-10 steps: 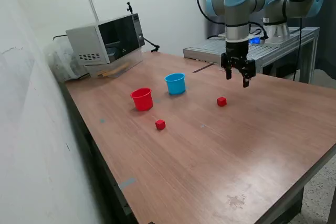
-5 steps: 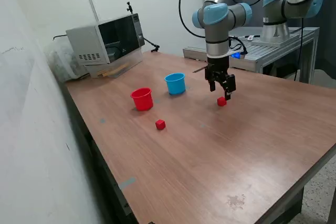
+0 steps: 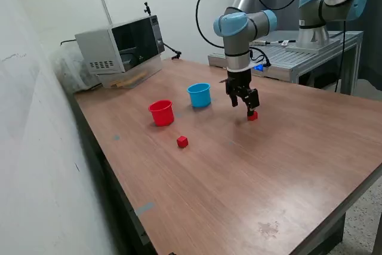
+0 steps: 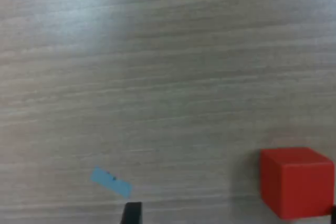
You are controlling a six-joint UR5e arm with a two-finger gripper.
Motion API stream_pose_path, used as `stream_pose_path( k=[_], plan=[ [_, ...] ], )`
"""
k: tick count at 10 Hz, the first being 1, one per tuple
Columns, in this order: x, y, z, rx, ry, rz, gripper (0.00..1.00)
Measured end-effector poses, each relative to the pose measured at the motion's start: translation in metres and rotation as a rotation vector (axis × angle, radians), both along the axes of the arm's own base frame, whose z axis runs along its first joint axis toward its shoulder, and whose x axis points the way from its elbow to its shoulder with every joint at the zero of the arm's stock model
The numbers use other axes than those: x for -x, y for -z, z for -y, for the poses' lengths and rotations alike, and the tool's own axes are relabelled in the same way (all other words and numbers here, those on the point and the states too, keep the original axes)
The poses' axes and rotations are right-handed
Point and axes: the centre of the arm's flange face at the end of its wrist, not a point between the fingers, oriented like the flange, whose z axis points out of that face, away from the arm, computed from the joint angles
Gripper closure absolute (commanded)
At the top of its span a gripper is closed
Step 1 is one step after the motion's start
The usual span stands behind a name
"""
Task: Place red objects in the red bin, and blue objects in the blue bin.
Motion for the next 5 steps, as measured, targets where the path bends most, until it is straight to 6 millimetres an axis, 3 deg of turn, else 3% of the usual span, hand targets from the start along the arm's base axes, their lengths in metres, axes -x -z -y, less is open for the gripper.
stream_pose_path(
  k=[5],
  plan=[
    [-0.010,0.005,0.014,0.007,-0.066,0.020,0.00]
  ],
)
